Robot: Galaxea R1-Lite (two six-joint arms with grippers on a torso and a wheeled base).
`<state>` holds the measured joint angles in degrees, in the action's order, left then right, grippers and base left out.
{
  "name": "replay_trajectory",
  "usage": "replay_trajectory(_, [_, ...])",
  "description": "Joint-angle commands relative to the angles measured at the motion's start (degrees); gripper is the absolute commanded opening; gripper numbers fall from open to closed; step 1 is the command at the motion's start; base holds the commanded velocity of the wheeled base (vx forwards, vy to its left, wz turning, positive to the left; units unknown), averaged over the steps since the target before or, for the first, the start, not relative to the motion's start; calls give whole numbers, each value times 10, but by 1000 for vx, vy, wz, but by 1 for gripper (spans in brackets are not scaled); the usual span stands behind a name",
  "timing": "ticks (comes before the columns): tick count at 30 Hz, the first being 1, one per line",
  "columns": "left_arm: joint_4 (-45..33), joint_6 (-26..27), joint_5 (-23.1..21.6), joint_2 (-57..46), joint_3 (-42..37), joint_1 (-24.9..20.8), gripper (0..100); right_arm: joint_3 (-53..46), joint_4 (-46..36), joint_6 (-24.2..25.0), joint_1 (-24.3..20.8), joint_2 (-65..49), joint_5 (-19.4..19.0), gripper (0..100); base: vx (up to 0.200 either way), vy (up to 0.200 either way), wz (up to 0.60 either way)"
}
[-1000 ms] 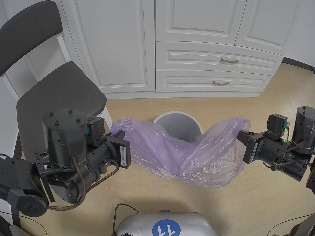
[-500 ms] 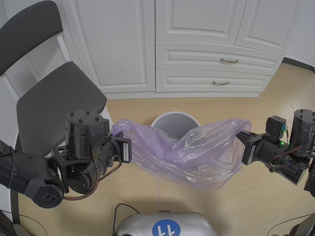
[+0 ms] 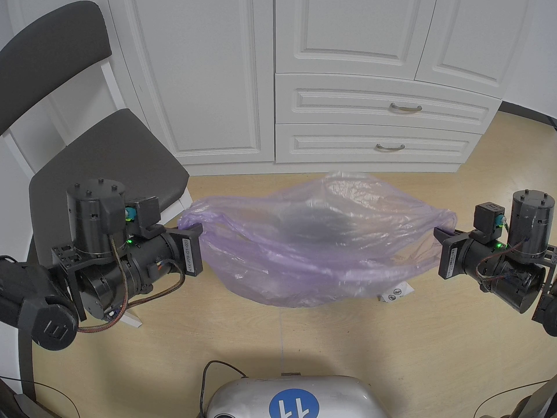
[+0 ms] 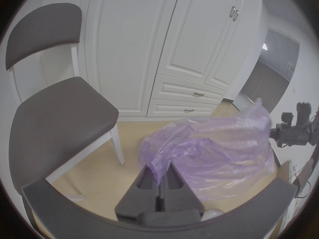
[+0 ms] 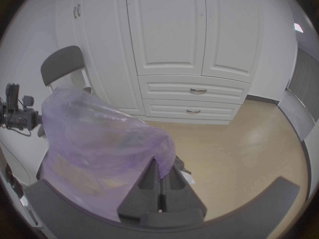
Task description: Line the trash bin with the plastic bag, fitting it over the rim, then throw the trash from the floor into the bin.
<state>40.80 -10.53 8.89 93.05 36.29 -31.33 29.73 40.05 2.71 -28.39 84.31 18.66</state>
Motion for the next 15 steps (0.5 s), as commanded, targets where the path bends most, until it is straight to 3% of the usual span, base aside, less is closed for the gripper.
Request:
replay_trajectory(1, [1, -1, -17, -9, -1, 30, 0, -3, -1, -7, 26, 32, 0, 0, 0, 0, 0])
replay_trajectory(9, [31, -34, -77, -3, -9, 41, 0, -17, 0, -32, 46, 55, -7, 0, 0, 0, 0])
replay_trajectory(15, [59, -35, -78, 23, -10, 40, 0, -29, -1, -53, 55, 57, -12, 0, 0, 0, 0])
